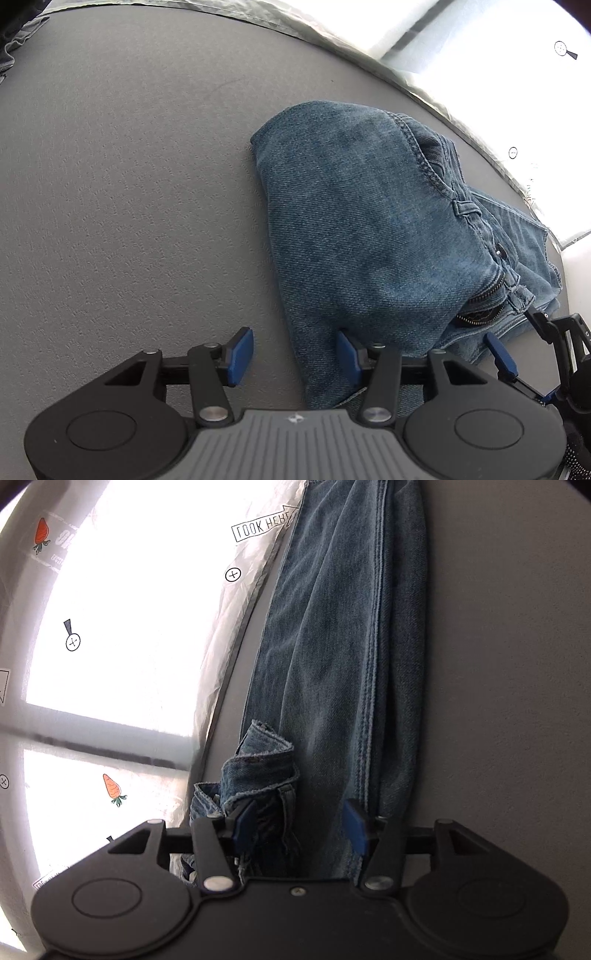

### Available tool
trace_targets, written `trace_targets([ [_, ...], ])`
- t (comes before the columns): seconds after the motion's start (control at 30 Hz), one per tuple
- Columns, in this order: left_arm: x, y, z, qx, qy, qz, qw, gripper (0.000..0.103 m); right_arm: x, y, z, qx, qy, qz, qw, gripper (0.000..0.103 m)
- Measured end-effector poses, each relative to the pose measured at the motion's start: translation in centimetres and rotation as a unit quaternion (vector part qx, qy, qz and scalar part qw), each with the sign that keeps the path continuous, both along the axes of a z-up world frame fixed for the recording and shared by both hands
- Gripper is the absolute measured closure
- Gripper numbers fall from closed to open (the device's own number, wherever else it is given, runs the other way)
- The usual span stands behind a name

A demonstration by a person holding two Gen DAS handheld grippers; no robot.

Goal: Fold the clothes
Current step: 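Press the folded jeans with the left tool while the right tool grasps the waist edge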

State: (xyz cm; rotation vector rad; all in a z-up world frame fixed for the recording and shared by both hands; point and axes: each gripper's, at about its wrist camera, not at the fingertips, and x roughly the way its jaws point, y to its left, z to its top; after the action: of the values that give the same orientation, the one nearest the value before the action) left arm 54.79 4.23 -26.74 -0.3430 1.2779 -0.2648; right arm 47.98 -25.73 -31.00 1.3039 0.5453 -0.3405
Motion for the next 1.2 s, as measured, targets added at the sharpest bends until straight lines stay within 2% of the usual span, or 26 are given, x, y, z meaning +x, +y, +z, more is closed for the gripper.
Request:
trace_targets([
  [0.17, -0.1, 0.0, 0.0, -0.002, 0.001, 0.003, 1.0, 0.051, -0.4, -0.6, -0.7, 0.057, -0.035, -0.017, 0.998, 0.045],
  [0.3, -0.1, 0.3, -0.1, -0.009, 0.005, 0.008, 0.9999, 0.051, 0.2, -0.3, -1.2, 0.088, -0.073, 0.005, 0.993, 0.029],
  [0.33, -0.1, 0.3, -0.1, -0.01, 0.005, 0.008, 0.9999, 0.05, 0.5, -0.1, -1.1, 0.082, -0.073, 0.014, 0.994, 0.026],
  [0.4, -0.1, 0.3, -0.1, -0.013, 0.005, 0.009, 0.9999, 0.05, 1.4, 0.5, -0.9, 0.059, -0.064, 0.038, 0.995, 0.025],
  [0.53, 0.0, 0.3, -0.1, -0.027, 0.004, 0.007, 0.9996, 0.041, 4.0, 1.9, -0.9, 0.007, -0.008, 0.085, 0.996, 0.025],
  [0.6, 0.0, 0.3, -0.1, -0.03, 0.003, 0.005, 0.9995, 0.039, 4.7, 2.4, -0.8, -0.005, -0.007, 0.089, 0.996, 0.024],
  [0.7, -0.1, 0.0, -0.1, -0.025, -0.001, 0.0, 0.9997, 0.036, 6.1, 2.7, -0.6, 0.007, -0.012, 0.095, 0.995, 0.024],
  [0.77, -0.3, -0.3, 0.0, -0.016, -0.007, -0.007, 0.9998, 0.034, 7.3, 3.1, 0.0, -0.018, -0.018, 0.104, 0.994, 0.024],
  [0.8, -0.3, -0.5, 0.0, -0.013, -0.009, -0.01, 0.9998, 0.033, 8.0, 3.4, 0.3, -0.038, -0.01, 0.114, 0.993, 0.025],
  [0.87, -0.4, -0.8, 0.1, -0.003, -0.012, -0.012, 0.9998, 0.033, 9.4, 4.0, 0.8, -0.082, 0.014, 0.133, 0.988, 0.043],
  [0.93, -0.4, -1.0, 0.2, 0.004, -0.01, -0.011, 0.9999, 0.033, 10.0, 4.4, 0.9, -0.12, 0.014, 0.154, 0.981, 0.066],
  [1.0, -0.6, -1.0, 0.7, 0.026, -0.001, 0.001, 0.9997, 0.033, 9.8, 4.4, 2.0, -0.154, -0.004, 0.168, 0.974, 0.071],
  [1.07, -1.4, -1.0, 1.6, 0.033, -0.018, 0.001, 0.9993, 0.033, 8.7, 4.3, 4.4, -0.2, -0.038, 0.172, 0.964, 0.074],
  [1.17, -2.3, -1.1, 2.7, 0.045, -0.032, 0.002, 0.9985, 0.033, 6.8, 3.5, 7.2, -0.276, -0.059, 0.15, 0.948, 0.074],
  [1.2, -2.7, -1.1, 2.9, 0.049, -0.034, 0.002, 0.9982, 0.033, 6.4, 2.4, 7.2, -0.284, -0.054, 0.14, 0.947, 0.074],
])
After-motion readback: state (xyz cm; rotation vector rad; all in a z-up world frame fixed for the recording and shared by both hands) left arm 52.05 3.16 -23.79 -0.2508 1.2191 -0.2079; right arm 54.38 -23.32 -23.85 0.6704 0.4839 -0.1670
